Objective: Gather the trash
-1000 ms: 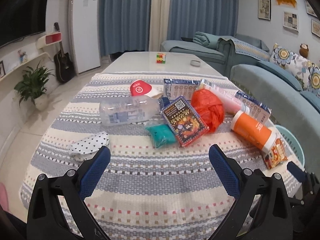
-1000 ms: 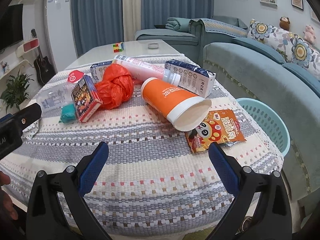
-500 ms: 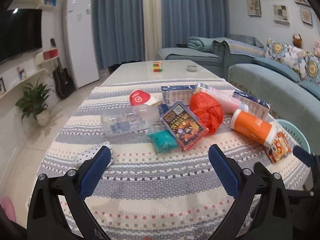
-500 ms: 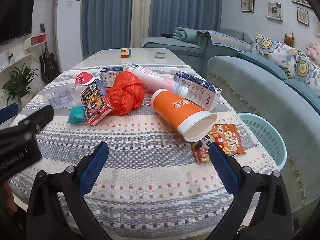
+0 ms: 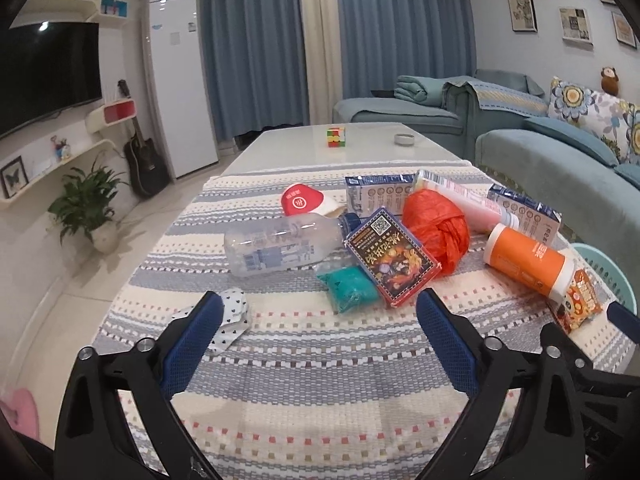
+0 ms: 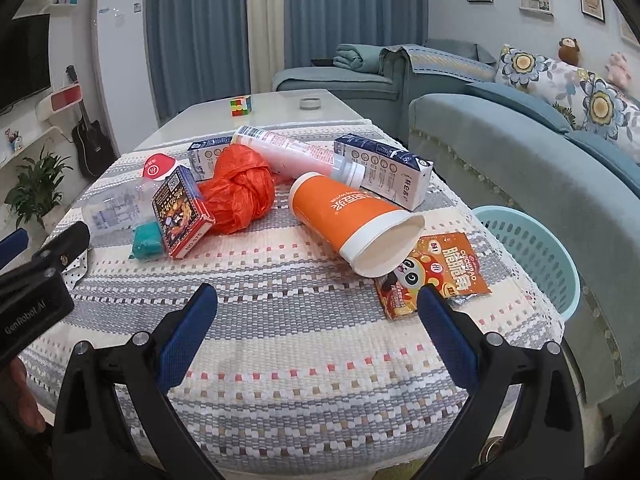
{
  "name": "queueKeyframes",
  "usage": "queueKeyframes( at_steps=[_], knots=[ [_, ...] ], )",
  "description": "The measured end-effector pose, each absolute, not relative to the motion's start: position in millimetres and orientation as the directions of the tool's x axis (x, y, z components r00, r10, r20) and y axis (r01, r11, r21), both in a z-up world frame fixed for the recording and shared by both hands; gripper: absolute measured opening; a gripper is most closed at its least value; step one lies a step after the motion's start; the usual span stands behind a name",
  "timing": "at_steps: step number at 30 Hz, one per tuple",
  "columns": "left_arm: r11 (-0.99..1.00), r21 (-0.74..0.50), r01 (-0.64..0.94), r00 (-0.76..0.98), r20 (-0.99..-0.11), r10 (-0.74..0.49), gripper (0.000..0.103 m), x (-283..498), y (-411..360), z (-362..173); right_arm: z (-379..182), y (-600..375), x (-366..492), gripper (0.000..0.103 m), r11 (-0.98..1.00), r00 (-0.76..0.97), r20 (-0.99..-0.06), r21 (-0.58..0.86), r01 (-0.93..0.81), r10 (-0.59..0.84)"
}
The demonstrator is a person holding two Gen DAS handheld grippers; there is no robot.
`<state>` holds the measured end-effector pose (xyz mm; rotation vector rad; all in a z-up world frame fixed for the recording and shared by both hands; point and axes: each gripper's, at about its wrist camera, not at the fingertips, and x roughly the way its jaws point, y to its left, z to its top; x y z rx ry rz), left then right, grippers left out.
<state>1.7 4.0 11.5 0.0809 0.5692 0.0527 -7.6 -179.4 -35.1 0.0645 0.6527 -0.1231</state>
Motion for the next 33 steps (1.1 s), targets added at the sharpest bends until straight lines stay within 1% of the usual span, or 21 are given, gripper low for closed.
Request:
queueKeyframes(
  at_steps=[2, 4, 7, 9, 11, 18, 24, 27, 33],
  knots=[
    [0.996, 0.085, -0.031, 0.827, -0.558, 0.073, 0.087, 3.3, 4.7, 8.8, -34.5, -179.4, -8.3, 0.095, 0.99, 0.791, -0.605, 0.027, 0.138, -0.094],
    [0.997, 0.073, -0.029, 0.816, -0.574, 0.066, 0.086, 4.8, 6.0, 6.3, -34.6, -179.4, -7.6, 0.095, 0.99, 0.79, -0.606, 0.022, 0.139, -0.097],
    [0.996, 0.076, -0.042, 0.817, -0.571, 0.079, 0.086, 5.0, 8.1, 5.2, -37.5, -179.9, -5.4, 0.095, 0.987, 0.776, -0.619, 0.006, 0.158, -0.12],
    [0.996, 0.07, -0.046, 0.818, -0.57, 0.078, 0.087, 5.5, 9.6, 5.8, -40.1, -182.2, -4.0, 0.095, 0.986, 0.767, -0.629, 0.009, 0.168, -0.125],
    [0.997, 0.061, -0.041, 0.817, -0.572, 0.068, 0.093, 6.2, 10.9, 5.7, -41.9, -185.0, -3.0, 0.095, 0.985, 0.762, -0.636, 0.02, 0.173, -0.121],
    [0.998, 0.063, -0.03, 0.815, -0.577, 0.061, 0.093, 8.9, 9.3, 5.1, -40.8, -183.8, -3.5, 0.095, 0.986, 0.767, -0.631, 0.016, 0.167, -0.119],
    [0.996, 0.079, -0.051, 0.82, -0.566, 0.087, 0.093, 9.4, 9.4, 5.3, -40.5, -181.2, -4.0, 0.095, 0.988, 0.765, -0.634, 0.015, 0.151, -0.108],
    [0.997, 0.063, -0.054, 0.815, -0.573, 0.081, 0.093, 11.2, 11.6, 5.1, -39.9, -181.6, -4.5, 0.095, 0.989, 0.768, -0.631, 0.014, 0.15, -0.108],
    [0.996, 0.073, -0.056, 0.82, -0.566, 0.087, 0.093, 9.2, 12.7, 4.1, -36.8, -181.3, -7.2, 0.095, 0.991, 0.781, -0.62, 0.042, 0.129, -0.076]
  ],
)
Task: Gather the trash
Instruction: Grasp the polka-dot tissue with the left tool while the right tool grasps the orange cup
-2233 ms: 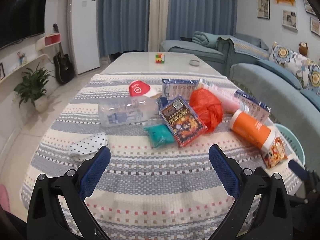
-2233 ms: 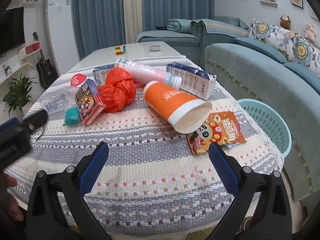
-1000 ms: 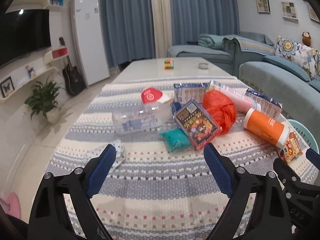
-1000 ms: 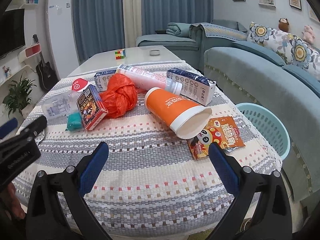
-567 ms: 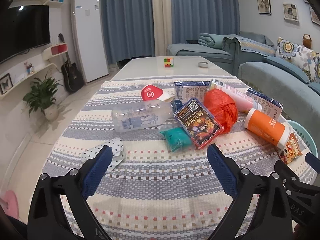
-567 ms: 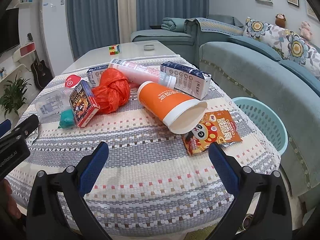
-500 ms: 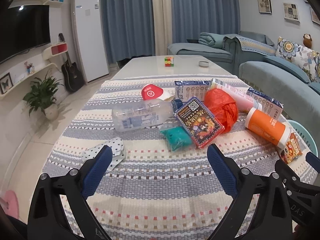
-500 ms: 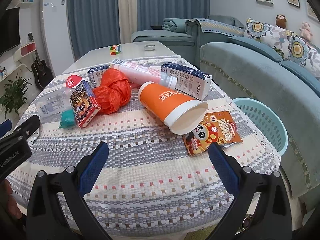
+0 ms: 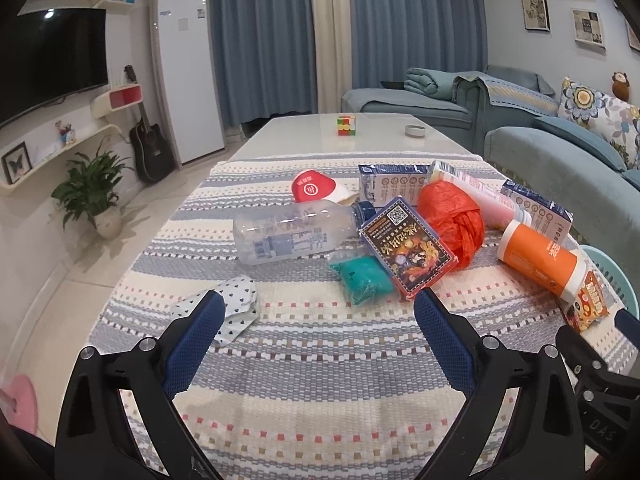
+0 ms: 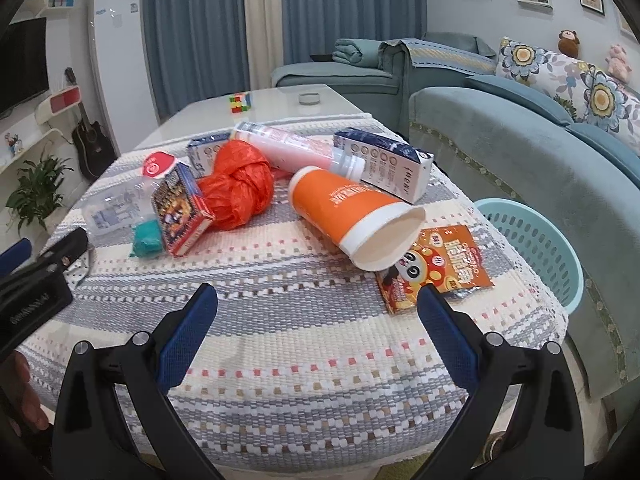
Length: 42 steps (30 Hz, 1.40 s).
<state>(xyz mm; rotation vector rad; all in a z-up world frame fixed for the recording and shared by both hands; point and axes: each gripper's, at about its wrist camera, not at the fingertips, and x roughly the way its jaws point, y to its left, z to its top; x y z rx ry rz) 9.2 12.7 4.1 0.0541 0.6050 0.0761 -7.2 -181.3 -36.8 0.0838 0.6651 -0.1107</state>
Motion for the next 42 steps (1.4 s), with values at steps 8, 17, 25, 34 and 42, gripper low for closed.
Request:
queueKeyframes(
  at_steps=[8, 17, 25, 34, 42],
  knots=[
    [0.992, 0.101, -0.071, 0.816, -0.566, 0.116, 0.096, 12.3, 17.9, 1.5, -30.1, -175.3, -5.9, 0.095, 0.994, 0.798, -0.598, 0.022, 0.105, -0.071],
    [0.986, 0.09, -0.14, 0.786, -0.595, 0.166, 0.096, 28.8, 47.5, -1.3, -34.4, -183.4, 8.3, 0.095, 0.999, 0.806, -0.592, 0.015, 0.029, -0.015],
    [0.99, 0.076, -0.116, 0.753, -0.644, 0.137, 0.096, 60.3, 107.3, -1.3, -2.7, -190.8, 54.0, 0.095, 0.983, 0.743, -0.663, -0.053, -0.178, 0.098],
    [0.998, 0.059, -0.038, 0.753, -0.654, 0.067, 0.096, 47.7, 146.3, -10.1, -19.1, -213.1, 83.7, 0.095, 0.995, 0.753, -0.653, 0.006, -0.102, 0.081],
    [1.0, 0.03, 0.008, 0.7, -0.714, 0.015, 0.096, 50.8, 147.7, -32.0, -58.4, -197.8, 88.5, 0.095, 0.994, 0.769, -0.636, -0.106, -0.012, -0.059]
  ],
)
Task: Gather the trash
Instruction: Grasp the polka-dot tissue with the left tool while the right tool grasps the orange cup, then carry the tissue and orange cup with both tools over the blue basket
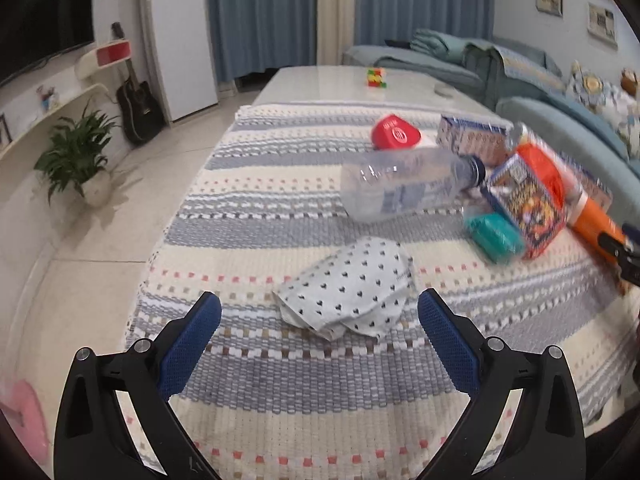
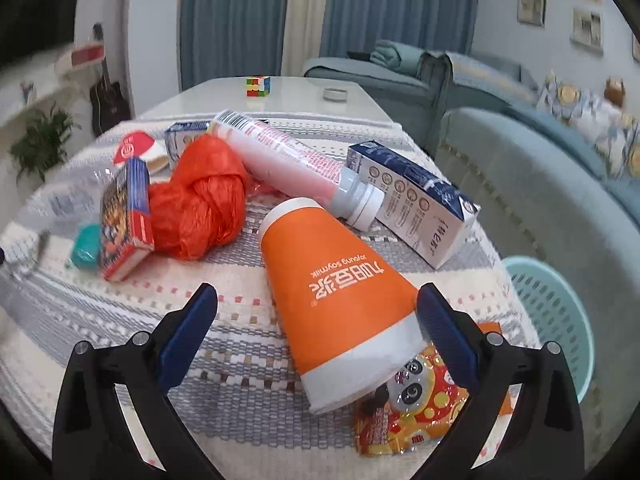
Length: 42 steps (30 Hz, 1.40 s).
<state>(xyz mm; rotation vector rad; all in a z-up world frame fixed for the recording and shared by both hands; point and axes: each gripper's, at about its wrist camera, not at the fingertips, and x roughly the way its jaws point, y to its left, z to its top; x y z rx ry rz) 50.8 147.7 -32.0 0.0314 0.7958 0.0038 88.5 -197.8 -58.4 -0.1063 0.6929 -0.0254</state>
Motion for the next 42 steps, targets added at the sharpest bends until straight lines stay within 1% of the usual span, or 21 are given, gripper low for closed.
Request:
queueKeyframes(
  at_steps=[4, 6, 11, 16, 22, 26, 29, 30, 31, 32, 33, 34, 35, 39, 42],
  knots=[
    [0.999, 0.041, 0.03, 0.663, -0.748, 0.011, 0.096, 60.4, 143.8, -41.0, -53.5, -196.9, 93.2, 0.095, 0.997, 0.765, -0.643, -0.075, -0.017, -0.036],
    [0.997, 0.058, 0.048, 0.641, -0.768, 0.014, 0.096, 68.0, 140.2, -48.4, -52.1, -198.5, 100.7, 0.095, 0.998, 0.747, -0.665, -0.06, -0.035, -0.014],
    [0.996, 0.072, 0.045, 0.601, -0.799, 0.031, 0.096, 74.2, 134.8, -60.9, -51.7, -201.7, 110.8, 0.095, 0.992, 0.713, -0.701, -0.082, -0.091, 0.007],
    [0.998, 0.056, 0.03, 0.587, -0.809, 0.027, 0.096, 86.1, 133.5, -63.1, -65.6, -208.1, 122.5, 0.095, 0.993, 0.687, -0.726, -0.095, -0.068, -0.022],
    [0.999, 0.047, 0.026, 0.584, -0.811, 0.023, 0.097, 96.2, 130.3, -64.6, -79.6, -212.6, 145.1, 0.096, 0.996, 0.619, -0.785, -0.079, -0.047, -0.033],
    [0.999, 0.015, 0.032, 0.582, -0.813, -0.007, 0.096, 103.4, 132.1, -65.4, -78.0, -214.6, 147.8, 0.097, 0.998, 0.628, -0.778, -0.058, -0.031, -0.026],
    [0.999, 0.011, 0.039, 0.588, -0.809, -0.014, 0.092, 105.2, 131.3, -65.3, -76.7, -217.1, 147.7, 0.095, 0.999, 0.636, -0.771, -0.03, -0.022, -0.009],
    [0.999, 0.008, 0.044, 0.591, -0.806, -0.019, 0.09, 104.4, 131.0, -64.7, -75.5, -218.3, 146.6, 0.092, 0.999, 0.642, -0.766, -0.02, -0.025, 0.001],
    [0.999, 0.013, 0.049, 0.596, -0.803, -0.019, 0.083, 103.2, 129.8, -63.5, -74.1, -219.8, 145.0, 0.089, 0.999, 0.65, -0.76, -0.012, -0.031, 0.012],
    [0.998, 0.013, 0.057, 0.602, -0.798, -0.024, 0.07, 101.8, 128.2, -62.0, -73.7, -219.5, 143.7, 0.085, 0.999, 0.656, -0.755, -0.006, -0.038, 0.02],
    [0.997, 0.003, 0.073, 0.605, -0.795, -0.042, 0.06, 100.1, 126.6, -59.9, -72.8, -218.4, 142.3, 0.081, 0.999, 0.66, -0.75, 0.001, -0.048, 0.032],
    [0.996, -0.01, 0.093, 0.614, -0.787, -0.065, 0.025, 97.9, 124.5, -56.3, -71.2, -215.8, 140.5, 0.077, 0.998, 0.666, -0.744, 0.011, -0.064, 0.051],
    [0.994, -0.027, 0.11, 0.618, -0.781, -0.09, 0.002, 95.5, 123.5, -53.9, -67.3, -210.9, 136.7, 0.067, 0.996, 0.682, -0.729, 0.009, -0.085, 0.065],
    [0.994, -0.028, 0.108, 0.667, -0.739, -0.093, 0.001, 86.5, 117.9, -43.9, -54.1, -193.3, 127.9, 0.059, 0.99, 0.711, -0.695, 0.011, -0.138, 0.107],
    [0.994, -0.044, 0.103, 0.683, -0.723, -0.102, 0.001, 84.5, 118.7, -37.4, -45.3, -188.4, 123.3, 0.058, 0.987, 0.725, -0.676, 0.024, -0.156, 0.131]
  ],
)
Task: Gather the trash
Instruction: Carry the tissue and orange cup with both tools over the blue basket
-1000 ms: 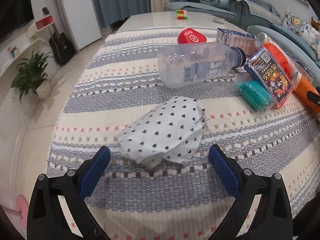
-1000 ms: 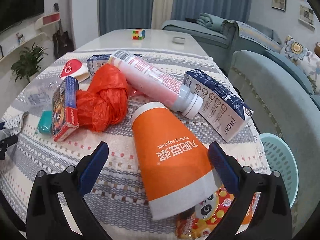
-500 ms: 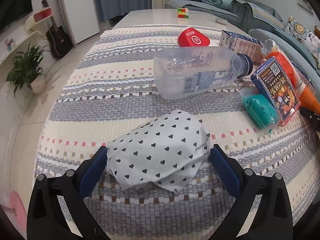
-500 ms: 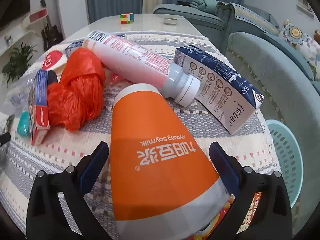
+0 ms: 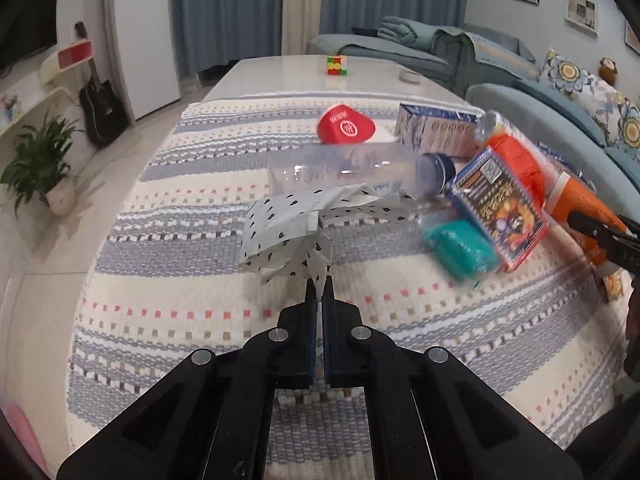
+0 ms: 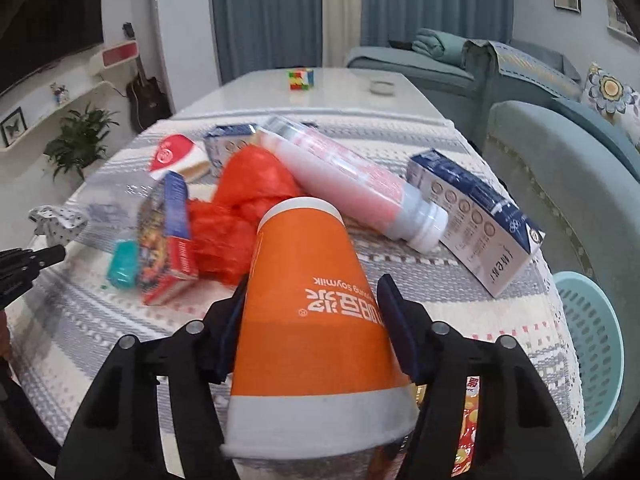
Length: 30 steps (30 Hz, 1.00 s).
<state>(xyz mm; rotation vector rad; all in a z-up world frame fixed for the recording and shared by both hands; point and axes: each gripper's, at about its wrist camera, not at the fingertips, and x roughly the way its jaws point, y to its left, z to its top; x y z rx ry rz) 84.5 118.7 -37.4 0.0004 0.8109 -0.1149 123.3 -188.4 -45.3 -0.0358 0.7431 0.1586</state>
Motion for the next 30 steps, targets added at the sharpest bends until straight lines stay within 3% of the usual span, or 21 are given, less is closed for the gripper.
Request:
queueKeyframes(
  at_steps=[7, 14, 22, 30],
  knots=[
    [0.989, -0.128, 0.074, 0.692, -0.707, -0.143, 0.001, 88.9, 129.2, -30.3, -27.5, -200.4, 117.7, 0.058, 0.985, 0.753, -0.635, 0.111, -0.134, 0.174],
    [0.983, -0.086, 0.164, 0.712, -0.679, -0.178, 0.001, 83.3, 85.8, -15.4, -21.4, -215.6, 114.2, 0.059, 0.964, 0.758, -0.612, 0.252, -0.085, 0.227],
    [0.961, -0.029, 0.274, 0.728, -0.648, -0.226, 0.001, 75.9, 21.9, -6.2, -14.0, -233.7, 96.2, 0.059, 0.976, 0.781, -0.598, 0.207, -0.068, 0.181],
    [0.943, -0.08, 0.323, 0.723, -0.622, -0.301, 0.001, 78.4, -27.9, 5.7, -5.9, -259.1, 74.2, 0.059, 0.979, 0.799, -0.578, 0.194, -0.064, 0.167]
  ],
)
